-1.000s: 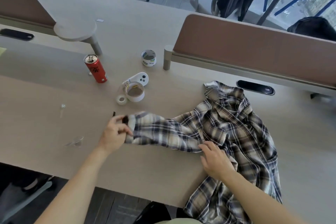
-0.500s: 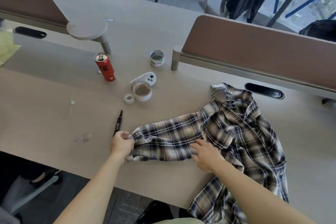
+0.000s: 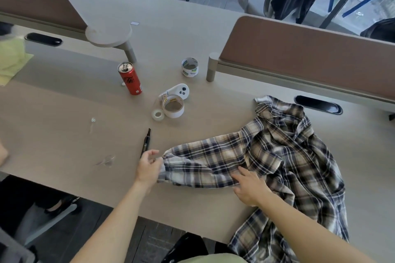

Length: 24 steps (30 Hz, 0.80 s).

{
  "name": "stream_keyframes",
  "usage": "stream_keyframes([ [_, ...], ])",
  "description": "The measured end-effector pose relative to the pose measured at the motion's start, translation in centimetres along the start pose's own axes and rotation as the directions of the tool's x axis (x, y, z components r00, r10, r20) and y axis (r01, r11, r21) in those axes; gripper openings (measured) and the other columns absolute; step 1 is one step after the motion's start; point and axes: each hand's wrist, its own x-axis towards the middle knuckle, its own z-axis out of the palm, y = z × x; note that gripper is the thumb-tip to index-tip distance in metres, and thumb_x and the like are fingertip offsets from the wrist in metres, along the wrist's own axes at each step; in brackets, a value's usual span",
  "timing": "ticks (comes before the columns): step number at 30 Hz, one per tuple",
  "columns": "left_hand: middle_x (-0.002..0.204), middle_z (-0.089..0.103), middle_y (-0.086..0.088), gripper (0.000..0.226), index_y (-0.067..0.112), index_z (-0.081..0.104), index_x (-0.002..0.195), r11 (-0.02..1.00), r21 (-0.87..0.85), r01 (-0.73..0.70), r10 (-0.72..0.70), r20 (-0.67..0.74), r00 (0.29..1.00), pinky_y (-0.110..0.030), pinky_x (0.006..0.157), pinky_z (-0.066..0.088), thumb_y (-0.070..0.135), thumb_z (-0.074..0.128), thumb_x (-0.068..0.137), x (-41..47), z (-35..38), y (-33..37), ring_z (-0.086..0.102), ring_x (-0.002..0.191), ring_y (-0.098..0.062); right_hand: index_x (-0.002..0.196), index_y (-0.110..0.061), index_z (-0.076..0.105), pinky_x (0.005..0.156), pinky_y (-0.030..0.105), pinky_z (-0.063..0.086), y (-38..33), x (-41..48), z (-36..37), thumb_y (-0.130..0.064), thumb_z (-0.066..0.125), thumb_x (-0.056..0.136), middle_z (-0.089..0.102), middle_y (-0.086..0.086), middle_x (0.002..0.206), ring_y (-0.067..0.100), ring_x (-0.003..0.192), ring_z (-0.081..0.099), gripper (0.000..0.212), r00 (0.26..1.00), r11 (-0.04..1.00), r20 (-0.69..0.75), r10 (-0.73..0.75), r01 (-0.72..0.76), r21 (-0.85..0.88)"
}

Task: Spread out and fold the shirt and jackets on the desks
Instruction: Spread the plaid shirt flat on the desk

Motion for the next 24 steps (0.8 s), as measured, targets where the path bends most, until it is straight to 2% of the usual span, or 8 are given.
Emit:
stream_keyframes([
  [3, 0.071, 0.056, 0.002, 0.020, 0.019, 0.058, 0.103, 0.977, -0.212, -0.022, 0.040, 0.081, 0.996, -0.031, 0.054, 0.049, 0.003, 0.046, 0.103, -0.6, -1.8, 0.9, 0.053, 0.057, -0.011, 0.157, -0.029, 0.023, 0.117, 0.053, 0.020, -0.4, 0.1, -0.4, -0.041, 0.037, 0.103, 0.012, 0.000, 0.165, 0.027, 0.149, 0.019, 0.056, 0.999, 1.000, -0.044, -0.004, 0.004, 0.005],
  [6, 0.079, 0.063, 0.005, 0.019, 0.022, 0.062, 0.099, 0.967, 0.230, -0.107, 0.079, 0.128, 0.989, -0.035, 0.066, 0.052, 0.011, 0.048, 0.103, -0.2, -2.6, 0.4, 0.059, 0.074, -0.018, 0.149, -0.027, 0.036, 0.114, 0.051, 0.025, -1.4, 0.4, -1.0, -0.040, 0.038, 0.102, 0.030, 0.002, 0.155, 0.028, 0.141, 0.033, 0.049, 0.995, 1.000, -0.096, -0.012, 0.012, -0.002],
  [11, 0.129, 0.048, -0.012, 0.028, 0.022, 0.053, 0.119, 0.624, 0.781, 0.015, -0.135, 0.089, 0.987, -0.035, 0.096, 0.046, 0.030, 0.059, 0.093, -1.3, -2.0, -0.3, 0.054, 0.104, -0.027, 0.129, -0.023, 0.056, 0.105, 0.046, 0.029, -2.2, 1.4, -2.6, -0.030, 0.040, 0.099, 0.053, -0.001, 0.127, 0.021, 0.115, 0.052, 0.035, 0.933, 0.997, -0.353, -0.070, 0.076, 0.005],
  [13, 0.132, 0.042, -0.011, 0.038, 0.021, 0.049, 0.127, 0.416, 0.905, -0.086, 0.063, 0.066, 0.996, -0.039, 0.099, 0.042, 0.038, 0.057, 0.093, -2.9, -0.6, 0.4, 0.047, 0.114, -0.030, 0.121, -0.021, 0.061, 0.102, 0.043, 0.034, -2.1, 2.0, -3.7, -0.024, 0.043, 0.097, 0.058, -0.002, 0.119, 0.020, 0.108, 0.055, 0.030, 0.890, 0.992, -0.444, -0.101, 0.123, 0.020],
  [15, 0.134, 0.043, -0.010, 0.041, 0.020, 0.048, 0.132, 0.353, 0.892, -0.281, 0.224, 0.211, 0.952, -0.037, 0.101, 0.039, 0.038, 0.055, 0.095, -4.0, 1.9, 1.0, 0.043, 0.120, -0.028, 0.124, -0.020, 0.060, 0.100, 0.040, 0.040, -2.0, 2.6, -4.7, -0.020, 0.044, 0.098, 0.057, 0.000, 0.124, 0.021, 0.113, 0.054, 0.030, 0.892, 0.988, -0.430, -0.139, 0.155, 0.003],
  [18, 0.147, 0.037, -0.012, 0.052, 0.017, 0.039, 0.142, 0.371, 0.827, -0.422, 0.131, 0.403, 0.906, -0.042, 0.108, 0.037, 0.043, 0.050, 0.098, -4.3, 6.0, 0.9, 0.038, 0.132, -0.031, 0.137, -0.022, 0.048, 0.106, 0.041, 0.038, -2.0, 3.7, -4.8, -0.020, 0.045, 0.098, 0.045, 0.002, 0.142, 0.024, 0.131, 0.041, 0.040, 0.932, 0.985, -0.323, -0.164, 0.139, -0.101],
  [21, 0.164, 0.001, -0.013, 0.076, 0.021, 0.011, 0.157, 0.345, 0.881, -0.323, -0.096, 0.375, 0.922, -0.060, 0.116, 0.018, 0.062, 0.034, 0.098, -3.0, 9.1, 0.2, 0.007, 0.148, -0.044, 0.152, -0.024, 0.024, 0.116, 0.051, 0.024, -2.2, 4.8, -3.6, -0.031, 0.047, 0.099, 0.016, 0.008, 0.161, 0.032, 0.149, 0.013, 0.058, 0.977, 0.992, -0.204, -0.056, 0.031, -0.123],
  [24, 0.163, -0.025, -0.008, 0.085, 0.025, -0.010, 0.158, 0.224, 0.910, -0.348, -0.059, 0.369, 0.927, -0.067, 0.116, 0.001, 0.072, 0.022, 0.095, -0.1, 9.9, -0.5, -0.019, 0.148, -0.043, 0.157, -0.035, -0.011, 0.120, 0.060, 0.008, -1.8, 6.4, -2.6, -0.053, 0.034, 0.102, -0.026, 0.001, 0.163, 0.036, 0.151, -0.016, 0.072, 0.994, 0.997, -0.086, 0.066, -0.069, -0.032],
])
